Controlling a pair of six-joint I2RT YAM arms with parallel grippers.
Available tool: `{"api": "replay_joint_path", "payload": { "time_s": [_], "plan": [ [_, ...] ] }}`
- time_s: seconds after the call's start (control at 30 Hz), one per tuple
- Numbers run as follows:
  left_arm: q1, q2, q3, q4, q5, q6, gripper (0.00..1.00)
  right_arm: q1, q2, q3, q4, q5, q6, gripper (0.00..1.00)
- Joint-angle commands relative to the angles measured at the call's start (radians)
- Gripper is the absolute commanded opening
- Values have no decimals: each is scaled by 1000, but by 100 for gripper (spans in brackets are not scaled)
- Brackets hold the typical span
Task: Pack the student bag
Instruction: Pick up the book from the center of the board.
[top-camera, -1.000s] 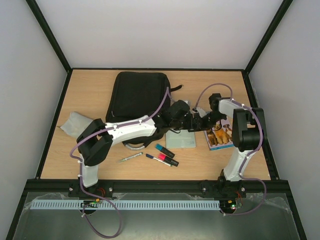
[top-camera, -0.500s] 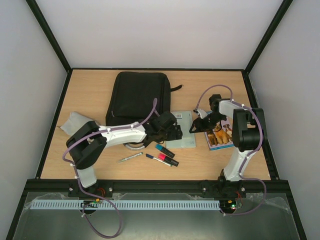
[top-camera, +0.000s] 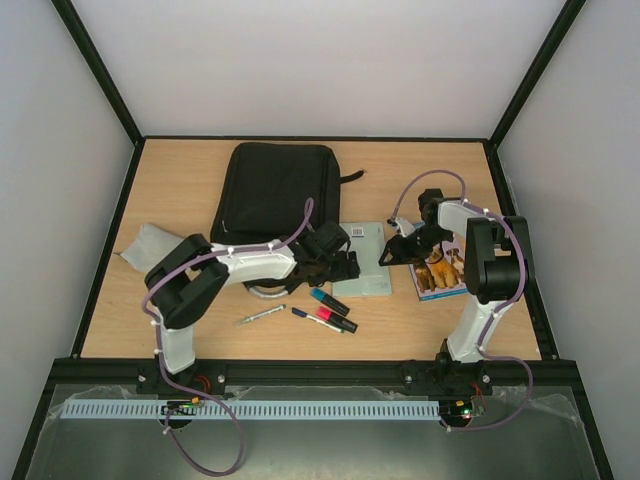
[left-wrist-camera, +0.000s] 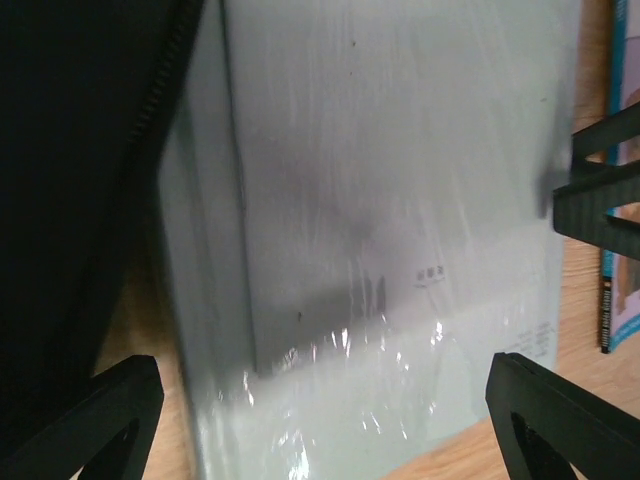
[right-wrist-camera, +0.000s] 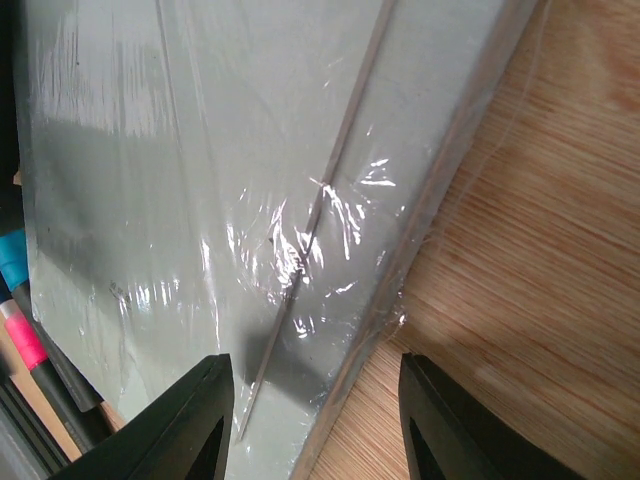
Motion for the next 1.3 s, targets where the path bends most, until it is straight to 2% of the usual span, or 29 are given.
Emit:
{"api": "replay_joint_path", "payload": {
  "time_s": [0.0,0.17,0.37,0.57,0.73,0.97,1.27],
  "plan": [
    [9,87,52,4,34,13,92,3,2,-28,-10,28,9,47],
    [6,152,94,41,74,12,91,3,16,-25,-50,-52,-37,50],
    [-20,182,152,111,105,53,89,3,-50,-25,-91,-156,-99,48],
    [-49,162,258,146,102,117,88,3,-111,-40,-90,-160,-94,45],
    [-68,110,307,145,65,123,88,3,-96,-54,-56,-110,-75,45],
    [-87,32,310,127,20,117,88,3,-66,-47,-39,-117,-60,45],
    [-87,13,310,92,-17,92,88,8,-37,16,-85,-202,-55,44]
  ]
}}
